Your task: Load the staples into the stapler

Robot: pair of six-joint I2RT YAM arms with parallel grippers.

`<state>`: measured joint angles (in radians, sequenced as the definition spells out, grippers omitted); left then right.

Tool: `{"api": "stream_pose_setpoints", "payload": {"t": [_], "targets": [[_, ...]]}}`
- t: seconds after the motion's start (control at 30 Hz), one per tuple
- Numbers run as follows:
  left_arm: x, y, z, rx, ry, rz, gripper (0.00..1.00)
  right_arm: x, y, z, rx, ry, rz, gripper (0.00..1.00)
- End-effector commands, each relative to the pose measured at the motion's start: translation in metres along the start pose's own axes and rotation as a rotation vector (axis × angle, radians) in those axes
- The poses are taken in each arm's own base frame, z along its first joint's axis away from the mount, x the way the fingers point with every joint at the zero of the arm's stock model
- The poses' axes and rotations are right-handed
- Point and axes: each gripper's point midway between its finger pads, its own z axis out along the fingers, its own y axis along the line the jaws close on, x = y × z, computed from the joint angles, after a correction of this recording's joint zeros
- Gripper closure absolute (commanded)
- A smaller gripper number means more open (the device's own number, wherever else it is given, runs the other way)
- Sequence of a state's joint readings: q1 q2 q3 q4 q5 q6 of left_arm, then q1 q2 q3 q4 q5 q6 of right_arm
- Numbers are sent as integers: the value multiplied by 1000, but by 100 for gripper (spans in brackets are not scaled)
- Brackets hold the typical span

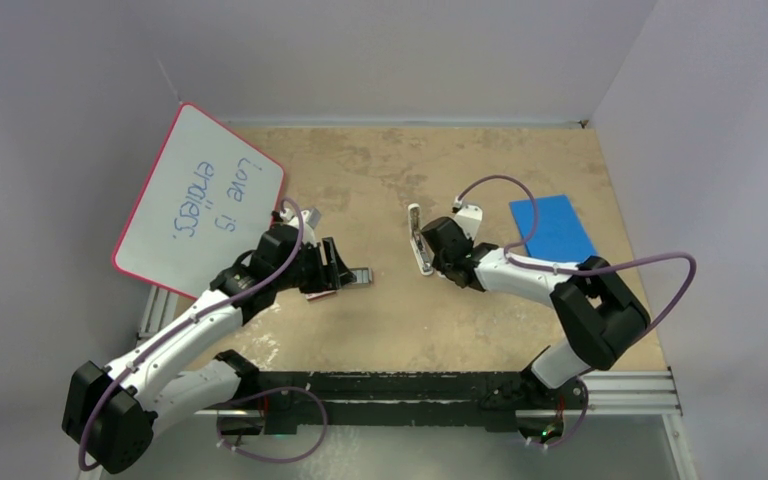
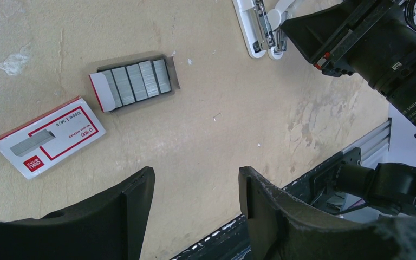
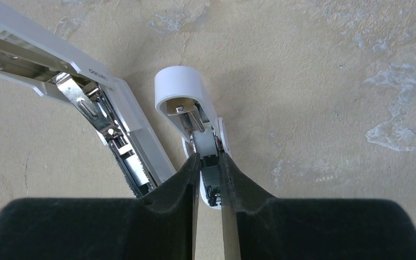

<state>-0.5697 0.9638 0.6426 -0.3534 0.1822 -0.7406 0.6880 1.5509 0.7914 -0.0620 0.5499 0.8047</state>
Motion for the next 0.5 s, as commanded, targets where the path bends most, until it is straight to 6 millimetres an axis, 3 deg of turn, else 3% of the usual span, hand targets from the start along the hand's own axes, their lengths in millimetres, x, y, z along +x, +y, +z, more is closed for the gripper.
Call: {"api": "stream_pose_setpoints", "payload": {"t": [0.0,0.47], "targets": [[-9,-5,-3,20,-41,-3,42,-3,-5,-6,1,-14,26,79],[-10,-6,-2,22,-41,-4,42,-2,-4,-7,-9,-11,22,75]]}}
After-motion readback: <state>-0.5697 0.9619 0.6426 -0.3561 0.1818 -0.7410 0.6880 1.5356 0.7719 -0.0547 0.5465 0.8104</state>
